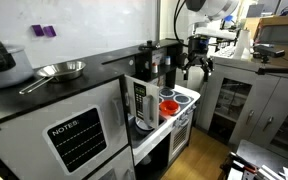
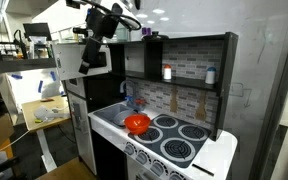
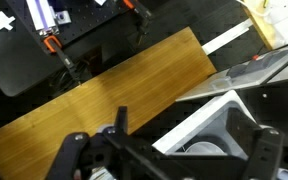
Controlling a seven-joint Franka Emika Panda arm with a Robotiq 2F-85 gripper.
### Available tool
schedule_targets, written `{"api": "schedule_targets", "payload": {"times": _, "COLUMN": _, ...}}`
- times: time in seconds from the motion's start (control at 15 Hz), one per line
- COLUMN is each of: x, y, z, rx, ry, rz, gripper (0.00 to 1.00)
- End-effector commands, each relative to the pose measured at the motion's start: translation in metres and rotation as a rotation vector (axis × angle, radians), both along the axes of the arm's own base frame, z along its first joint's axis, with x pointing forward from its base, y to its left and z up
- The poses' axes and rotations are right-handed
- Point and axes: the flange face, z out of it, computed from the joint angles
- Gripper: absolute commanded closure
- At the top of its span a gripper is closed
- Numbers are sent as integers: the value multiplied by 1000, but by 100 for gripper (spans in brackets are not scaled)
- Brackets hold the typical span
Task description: Open the microwave
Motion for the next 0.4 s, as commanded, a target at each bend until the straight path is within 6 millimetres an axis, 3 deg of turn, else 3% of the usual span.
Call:
{"api": "schedule_targets", "payload": {"times": 0.0, "x": 12, "y": -5, "z": 11, "rx": -90, "ry": -6, "rz": 122, "gripper": 0}}
{"api": "schedule_targets", "payload": {"times": 0.33, "x": 13, "y": -6, "z": 19, "rx": -99, "ry": -30, "rz": 119, "gripper": 0}}
